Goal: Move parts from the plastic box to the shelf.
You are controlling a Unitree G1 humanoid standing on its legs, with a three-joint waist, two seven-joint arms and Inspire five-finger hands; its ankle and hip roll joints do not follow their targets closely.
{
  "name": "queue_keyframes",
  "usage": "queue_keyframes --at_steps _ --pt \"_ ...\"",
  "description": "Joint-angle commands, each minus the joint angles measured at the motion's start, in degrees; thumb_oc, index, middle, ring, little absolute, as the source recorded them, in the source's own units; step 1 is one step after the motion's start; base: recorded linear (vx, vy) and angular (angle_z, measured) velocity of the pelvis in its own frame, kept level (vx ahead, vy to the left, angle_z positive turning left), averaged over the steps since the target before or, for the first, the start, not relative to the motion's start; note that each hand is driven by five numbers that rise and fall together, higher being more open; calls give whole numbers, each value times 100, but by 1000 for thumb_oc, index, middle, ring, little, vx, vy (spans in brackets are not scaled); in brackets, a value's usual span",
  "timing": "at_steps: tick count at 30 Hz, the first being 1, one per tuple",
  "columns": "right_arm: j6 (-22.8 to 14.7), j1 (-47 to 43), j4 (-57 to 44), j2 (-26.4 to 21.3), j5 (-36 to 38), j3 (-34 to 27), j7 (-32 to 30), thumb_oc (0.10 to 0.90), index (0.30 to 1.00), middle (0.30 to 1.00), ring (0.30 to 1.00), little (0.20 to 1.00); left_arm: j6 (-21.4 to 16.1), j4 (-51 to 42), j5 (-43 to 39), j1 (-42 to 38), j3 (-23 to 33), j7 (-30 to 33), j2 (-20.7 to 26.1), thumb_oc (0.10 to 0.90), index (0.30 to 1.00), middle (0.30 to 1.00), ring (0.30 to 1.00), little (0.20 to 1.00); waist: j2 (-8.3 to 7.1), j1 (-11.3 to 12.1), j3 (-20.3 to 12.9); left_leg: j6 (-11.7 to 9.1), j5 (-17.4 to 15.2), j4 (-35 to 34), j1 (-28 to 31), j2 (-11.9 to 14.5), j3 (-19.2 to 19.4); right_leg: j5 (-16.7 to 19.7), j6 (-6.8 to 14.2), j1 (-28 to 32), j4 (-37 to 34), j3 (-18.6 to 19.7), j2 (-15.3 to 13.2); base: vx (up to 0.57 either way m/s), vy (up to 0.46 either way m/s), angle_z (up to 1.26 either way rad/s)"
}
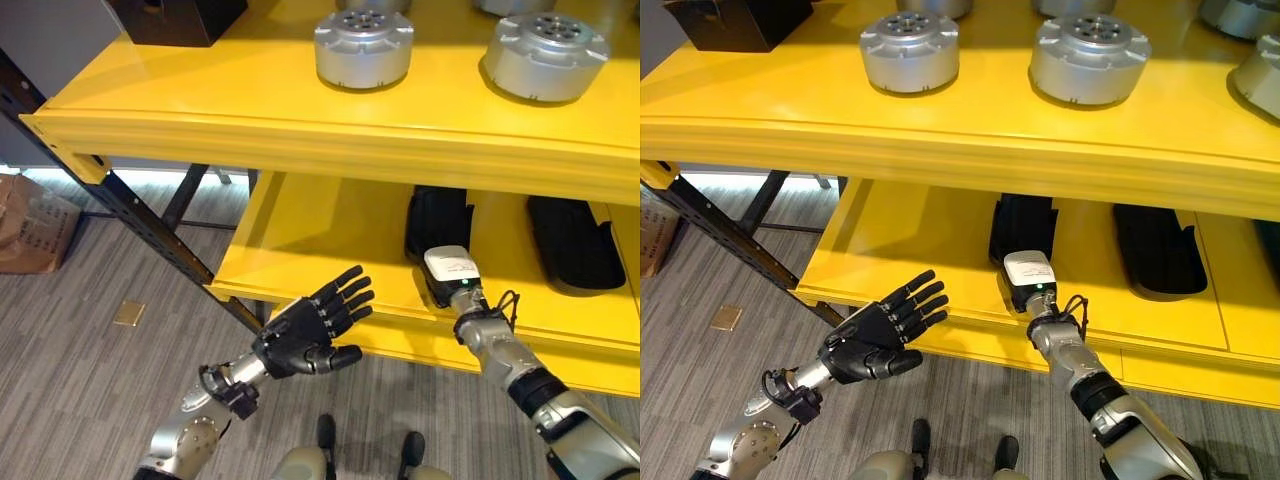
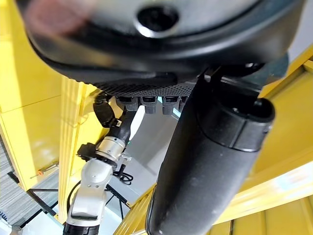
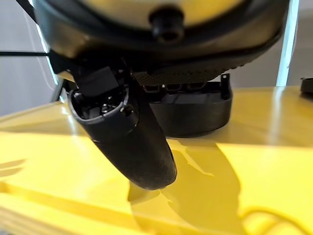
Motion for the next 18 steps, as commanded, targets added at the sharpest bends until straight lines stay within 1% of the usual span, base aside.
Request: queue_keyframes --at_steps 1,3,5,8,12,16,18 --pt "-276 -176 -639 -199 -165 -44 -520 900 1000 1000 1000 1000 -547 -739 -493 -176 -101 -207 39 900 1000 1000 1000 1000 -54 17 -272 -16 -777 579 -70 182 47 -536 277 -255 794 33 -438 0 0 0" --pt "-305 -134 -675 -205 -160 -58 -549 900 1000 1000 1000 1000 -552 -743 -496 -170 -102 -204 37 900 1000 1000 1000 1000 -56 5 -279 -15 -780 577 -64 183 55 -534 278 -254 790 40 -439 3 9 -2" --pt "-387 -7 -773 -210 -183 -93 -683 900 1000 1000 1000 1000 -533 -743 -527 -159 -120 -291 36 900 1000 1000 1000 1000 -57 -33 -299 -6 -792 557 -30 176 77 -527 283 -239 763 67 -430 4 22 -6" --pt "-488 100 -941 -239 -254 -157 -894 900 1000 1000 1000 1000 -592 -763 -568 -133 -152 -251 55 900 1000 1000 1000 1000 -55 -85 -320 1 -800 545 -6 181 104 -530 290 -239 760 103 -430 -4 13 -3" --pt "-608 339 -1214 -243 -450 -328 -1347 900 1000 1000 1000 1000 -704 -805 -600 -94 -206 -195 85 900 1000 1000 1000 1000 -51 -186 -374 11 -821 510 57 180 161 -534 303 -223 737 166 -418 -3 9 -2" --pt "-706 507 -1438 -264 -368 -422 -1424 900 1000 1000 1000 1000 -729 -857 -617 -56 -184 -150 95 900 1000 1000 1000 1000 -45 -247 -416 12 -827 474 92 173 188 -536 307 -211 703 211 -408 -3 18 -7" --pt "-823 629 -1628 -282 -242 -516 -1470 900 1000 1000 1000 1000 -764 -880 -637 -14 -160 -160 109 900 1000 1000 1000 1000 -47 -298 -440 13 -831 443 131 173 216 -532 309 -199 679 240 -399 -8 22 -12"
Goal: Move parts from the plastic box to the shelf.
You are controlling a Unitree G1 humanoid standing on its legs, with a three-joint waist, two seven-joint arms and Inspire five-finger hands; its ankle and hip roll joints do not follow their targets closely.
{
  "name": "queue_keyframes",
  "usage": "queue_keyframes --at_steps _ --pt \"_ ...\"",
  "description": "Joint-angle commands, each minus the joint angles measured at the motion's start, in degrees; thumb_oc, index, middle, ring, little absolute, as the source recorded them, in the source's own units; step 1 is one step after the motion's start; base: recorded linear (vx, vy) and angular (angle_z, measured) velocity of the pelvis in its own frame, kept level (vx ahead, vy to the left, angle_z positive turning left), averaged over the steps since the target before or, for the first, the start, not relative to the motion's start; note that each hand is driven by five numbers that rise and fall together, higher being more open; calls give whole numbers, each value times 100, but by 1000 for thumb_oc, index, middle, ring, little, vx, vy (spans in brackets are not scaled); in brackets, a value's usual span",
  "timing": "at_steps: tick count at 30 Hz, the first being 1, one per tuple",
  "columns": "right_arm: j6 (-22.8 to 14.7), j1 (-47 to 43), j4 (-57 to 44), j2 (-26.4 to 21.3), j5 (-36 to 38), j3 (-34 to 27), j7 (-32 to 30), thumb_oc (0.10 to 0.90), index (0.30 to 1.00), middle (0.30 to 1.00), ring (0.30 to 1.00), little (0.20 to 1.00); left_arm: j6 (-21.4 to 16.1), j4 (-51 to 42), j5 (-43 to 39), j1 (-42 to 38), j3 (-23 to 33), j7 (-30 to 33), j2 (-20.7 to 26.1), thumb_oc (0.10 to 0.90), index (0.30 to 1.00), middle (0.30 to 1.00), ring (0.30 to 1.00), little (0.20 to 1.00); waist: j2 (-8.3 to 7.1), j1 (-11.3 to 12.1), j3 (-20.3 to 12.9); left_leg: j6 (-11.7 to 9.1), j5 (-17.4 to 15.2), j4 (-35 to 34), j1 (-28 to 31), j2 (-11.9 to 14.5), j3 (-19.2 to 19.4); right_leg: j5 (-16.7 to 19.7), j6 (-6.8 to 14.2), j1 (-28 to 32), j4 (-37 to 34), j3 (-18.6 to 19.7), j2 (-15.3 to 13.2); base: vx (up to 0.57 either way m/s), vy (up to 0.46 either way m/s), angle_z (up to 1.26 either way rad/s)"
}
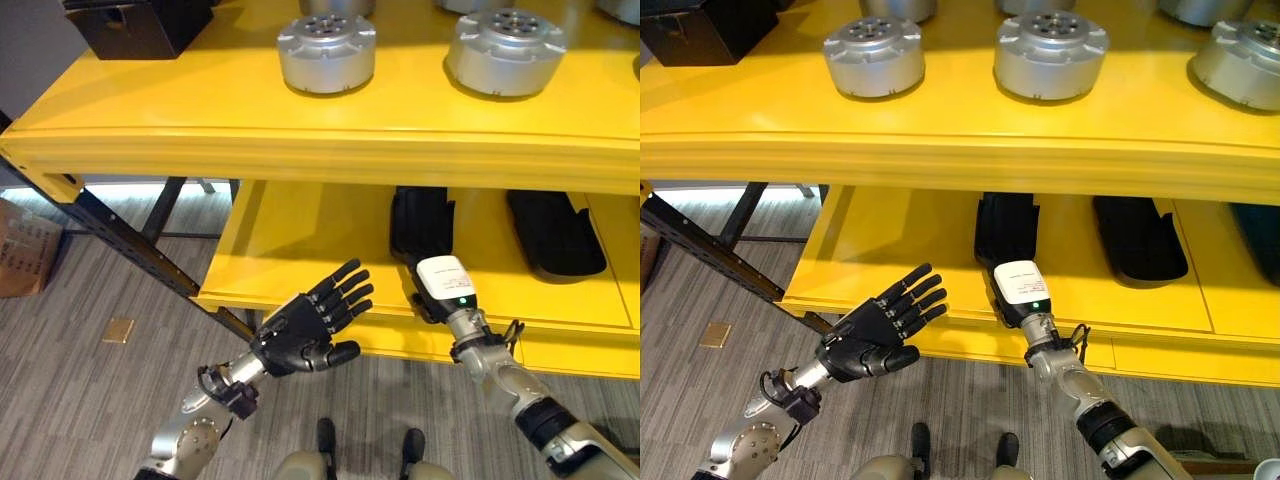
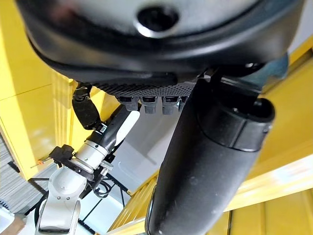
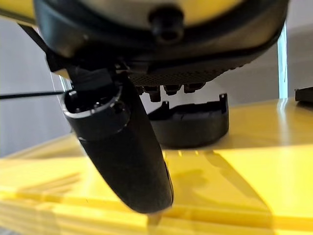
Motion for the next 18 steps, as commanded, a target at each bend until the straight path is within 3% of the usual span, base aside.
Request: queue_keyframes --at_steps 1,12,18 --pt "-302 -316 -595 -171 8 -229 -612 900 1000 1000 1000 1000 -556 -763 -415 -65 -93 -164 96 900 1000 1000 1000 1000 -81 -6 -445 -4 -817 526 -7 172 27 -533 303 -194 671 68 -396 -6 16 -12" --pt "-469 448 -1361 -327 617 -535 -323 900 1000 1000 1000 1000 -669 -870 -361 70 32 -114 57 900 1000 1000 1000 1000 -124 -239 -492 -16 -830 405 108 184 150 -523 326 -184 583 222 -347 -13 6 -7" --pt "-923 867 -1804 -319 1067 -885 -683 900 1000 1000 1000 1000 -768 -904 -299 134 107 -63 31 900 1000 1000 1000 1000 -151 -399 -509 -21 -832 355 160 198 235 -509 330 -180 531 309 -316 -14 6 -10"
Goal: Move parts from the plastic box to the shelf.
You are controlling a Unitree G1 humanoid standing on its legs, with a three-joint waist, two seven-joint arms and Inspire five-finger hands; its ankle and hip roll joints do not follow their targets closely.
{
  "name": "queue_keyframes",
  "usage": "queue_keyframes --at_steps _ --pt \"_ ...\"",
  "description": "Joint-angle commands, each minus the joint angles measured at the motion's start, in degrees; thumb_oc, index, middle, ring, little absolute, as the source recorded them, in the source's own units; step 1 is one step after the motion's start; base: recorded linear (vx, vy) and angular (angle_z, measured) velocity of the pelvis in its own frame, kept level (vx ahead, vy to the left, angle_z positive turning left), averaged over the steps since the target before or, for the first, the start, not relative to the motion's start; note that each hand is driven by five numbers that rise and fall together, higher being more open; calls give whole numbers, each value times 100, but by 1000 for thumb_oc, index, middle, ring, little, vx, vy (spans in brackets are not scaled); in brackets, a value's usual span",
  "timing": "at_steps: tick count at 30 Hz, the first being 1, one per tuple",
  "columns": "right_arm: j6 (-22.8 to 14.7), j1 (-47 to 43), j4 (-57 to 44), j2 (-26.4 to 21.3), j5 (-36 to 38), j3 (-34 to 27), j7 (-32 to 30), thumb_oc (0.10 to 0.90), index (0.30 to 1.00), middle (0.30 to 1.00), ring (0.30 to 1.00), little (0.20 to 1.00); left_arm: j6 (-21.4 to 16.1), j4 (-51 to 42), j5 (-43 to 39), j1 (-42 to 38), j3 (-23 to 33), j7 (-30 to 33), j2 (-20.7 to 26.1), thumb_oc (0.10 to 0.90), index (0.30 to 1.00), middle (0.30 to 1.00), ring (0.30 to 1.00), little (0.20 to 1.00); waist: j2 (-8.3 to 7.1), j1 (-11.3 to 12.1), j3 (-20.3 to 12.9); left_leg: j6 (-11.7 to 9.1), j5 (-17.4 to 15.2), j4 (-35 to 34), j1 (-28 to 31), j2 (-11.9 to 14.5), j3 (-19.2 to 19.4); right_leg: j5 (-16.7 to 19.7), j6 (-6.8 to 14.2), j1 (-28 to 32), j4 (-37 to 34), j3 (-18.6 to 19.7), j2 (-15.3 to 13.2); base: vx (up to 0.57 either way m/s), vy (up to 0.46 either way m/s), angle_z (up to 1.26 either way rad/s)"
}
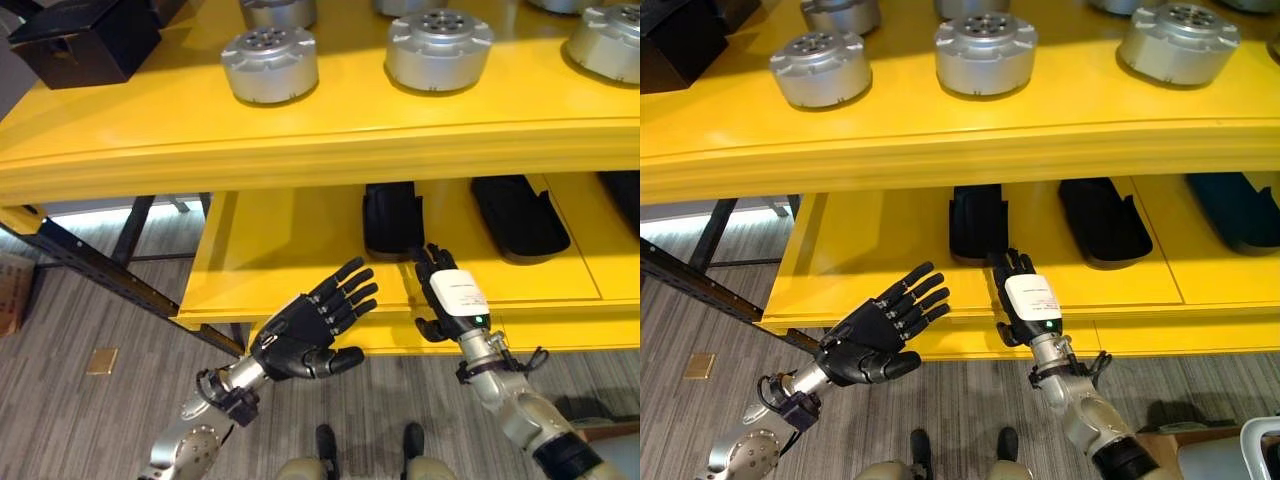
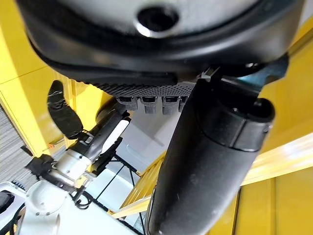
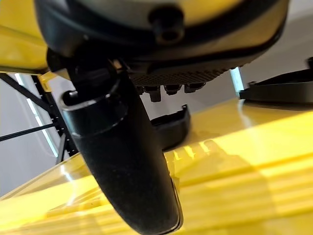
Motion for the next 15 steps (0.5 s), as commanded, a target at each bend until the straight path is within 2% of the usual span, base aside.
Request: queue_keyframes --at_steps 1,11,12,13,14,15 --pt "-648 -376 -783 -122 389 -344 -634 900 1000 1000 1000 1000 -591 -570 -292 -68 156 -84 36 900 1000 1000 1000 1000 -166 -20 -506 -31 -810 352 89 191 -14 -589 319 -106 529 22 -319 -3 3 -11" --pt "-1224 303 -1537 -111 942 -938 -494 900 1000 1000 1000 1000 -682 -719 -331 129 396 -115 115 900 1000 1000 1000 1000 -195 -259 -580 -60 -814 231 193 198 116 -574 335 -73 405 142 -245 3 -8 -10" --pt "-1319 385 -1624 -98 1308 -984 -379 900 1000 1000 1000 1000 -651 -740 -298 150 435 -144 122 900 1000 1000 1000 1000 -202 -287 -586 -63 -814 221 210 206 131 -582 332 -68 404 159 -232 5 -39 -2" --pt "-1335 396 -1636 -97 1372 -992 -363 900 1000 1000 1000 1000 -647 -745 -288 154 438 -149 122 900 1000 1000 1000 1000 -203 -289 -586 -63 -814 219 213 207 133 -583 332 -66 404 161 -231 20 -100 0" --pt "-1530 524 -1753 -18 1973 -1078 -142 900 1000 1000 1000 1000 -579 -781 -197 188 448 -192 134 900 1000 1000 1000 1000 -227 -331 -601 -73 -809 208 238 228 152 -593 321 -57 403 180 -201 23 -112 -2" --pt "-1613 586 -1793 29 2206 -1094 -46 900 1000 1000 1000 1000 -544 -797 -172 209 455 -225 146 900 1000 1000 1000 1000 -234 -353 -603 -81 -804 201 250 243 162 -598 314 -53 403 185 -185 29 -141 -5"
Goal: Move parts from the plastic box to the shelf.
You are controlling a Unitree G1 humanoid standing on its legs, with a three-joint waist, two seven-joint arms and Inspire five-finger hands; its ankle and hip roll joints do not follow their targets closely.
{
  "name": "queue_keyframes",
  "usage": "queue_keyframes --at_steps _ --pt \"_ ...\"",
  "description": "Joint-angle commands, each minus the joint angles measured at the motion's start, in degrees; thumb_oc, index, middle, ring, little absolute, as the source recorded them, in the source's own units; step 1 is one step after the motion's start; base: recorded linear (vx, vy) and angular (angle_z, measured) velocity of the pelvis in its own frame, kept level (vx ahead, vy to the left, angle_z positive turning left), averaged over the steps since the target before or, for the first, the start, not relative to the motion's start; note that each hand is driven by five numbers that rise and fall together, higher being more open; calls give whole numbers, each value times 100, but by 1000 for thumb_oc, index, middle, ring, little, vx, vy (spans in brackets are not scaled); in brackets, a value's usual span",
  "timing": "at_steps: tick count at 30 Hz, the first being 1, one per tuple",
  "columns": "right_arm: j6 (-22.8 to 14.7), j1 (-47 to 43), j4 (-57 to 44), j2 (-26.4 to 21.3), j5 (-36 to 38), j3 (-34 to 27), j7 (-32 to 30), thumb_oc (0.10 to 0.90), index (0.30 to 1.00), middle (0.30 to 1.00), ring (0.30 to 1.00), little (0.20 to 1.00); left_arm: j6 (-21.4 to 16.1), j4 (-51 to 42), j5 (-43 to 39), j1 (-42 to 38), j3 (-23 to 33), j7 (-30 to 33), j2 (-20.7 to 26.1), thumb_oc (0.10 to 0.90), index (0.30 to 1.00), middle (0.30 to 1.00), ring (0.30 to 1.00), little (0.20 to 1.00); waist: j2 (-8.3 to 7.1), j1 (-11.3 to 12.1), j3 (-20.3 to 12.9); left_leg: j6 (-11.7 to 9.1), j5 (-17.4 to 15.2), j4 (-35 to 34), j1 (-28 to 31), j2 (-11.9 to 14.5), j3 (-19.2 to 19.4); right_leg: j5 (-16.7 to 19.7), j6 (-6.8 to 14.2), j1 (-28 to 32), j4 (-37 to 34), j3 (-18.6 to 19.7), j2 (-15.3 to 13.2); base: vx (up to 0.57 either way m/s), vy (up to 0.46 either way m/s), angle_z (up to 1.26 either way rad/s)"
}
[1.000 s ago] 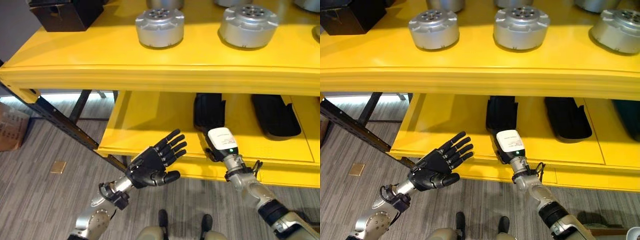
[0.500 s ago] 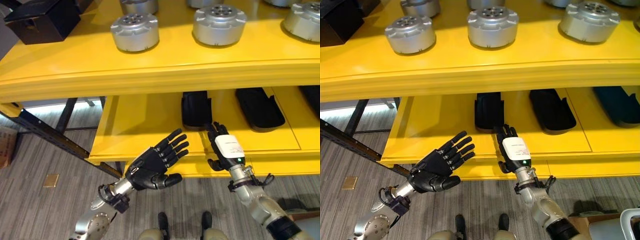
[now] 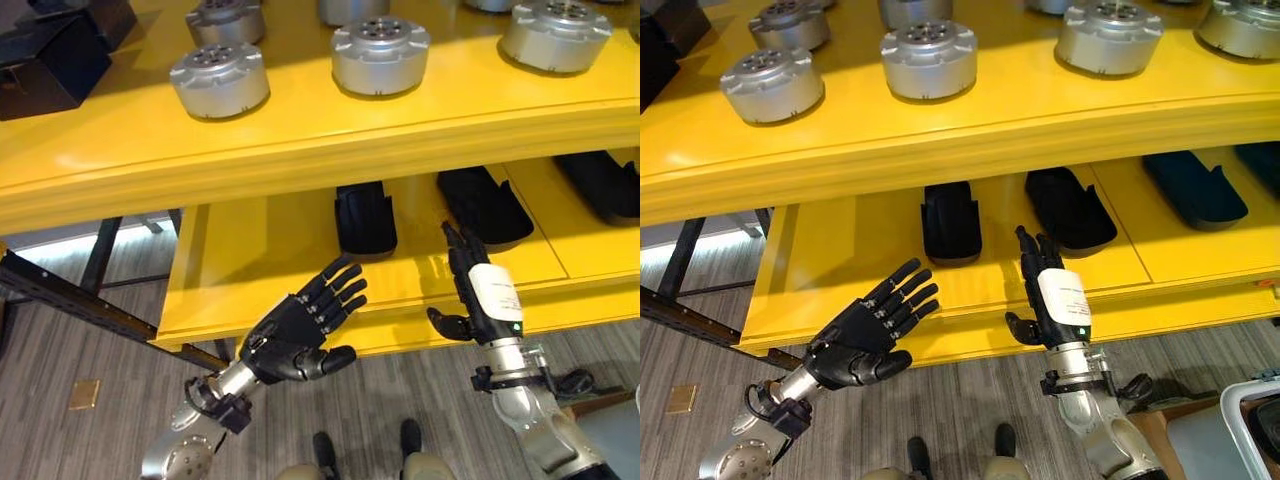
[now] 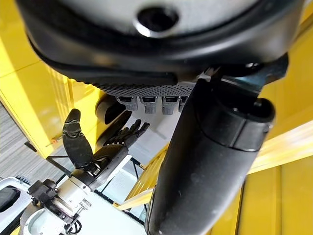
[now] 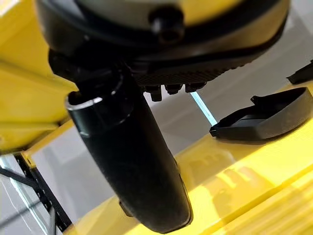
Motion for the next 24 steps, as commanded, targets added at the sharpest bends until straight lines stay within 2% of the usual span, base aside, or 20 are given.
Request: queue_keyframes --at_steps 1,5,15,21,23,24 --pt "-843 -277 -663 72 1172 -187 118 900 1000 1000 1000 1000 -410 -515 -135 -201 212 -364 150 900 1000 1000 1000 1000 -193 -6 -534 -70 -734 188 167 232 -34 -629 299 -15 396 -37 -191 22 -122 -7" --pt "-1061 -22 -1039 193 1866 -307 402 900 1000 1000 1000 1000 -369 -634 -66 -104 138 -483 175 900 1000 1000 1000 1000 -194 -122 -555 -145 -670 119 223 331 22 -654 232 -9 326 25 -56 20 -146 -18" --pt "-1105 -288 -987 112 1764 -177 455 900 1000 1000 1000 1000 -629 -666 -216 -370 -188 -410 118 900 1000 1000 1000 1000 -140 -239 -566 -383 -474 218 116 654 128 -741 -65 -54 260 81 277 8 -150 -18" --pt "-1225 -285 -841 -27 1819 -251 542 900 1000 1000 1000 1000 -772 -666 -288 -447 -258 -411 59 900 1000 1000 1000 1000 -127 -306 -524 -507 -287 697 -120 894 123 -818 -252 -96 350 105 422 -1 -105 -10" --pt "-1254 -286 -791 -38 1806 -251 536 900 1000 1000 1000 1000 -760 -660 -276 -455 -280 -414 27 900 1000 1000 1000 1000 -131 -305 -532 -519 -214 920 -201 912 38 -810 -293 -98 345 144 460 1 -80 -11" --pt "-1318 -279 -731 -54 1837 -263 485 900 1000 1000 1000 1000 -746 -660 -209 -450 -288 -470 6 900 1000 1000 1000 1000 -143 -275 -528 -511 -136 1296 -370 838 -215 -789 -348 -87 315 262 509 7 -74 -23"
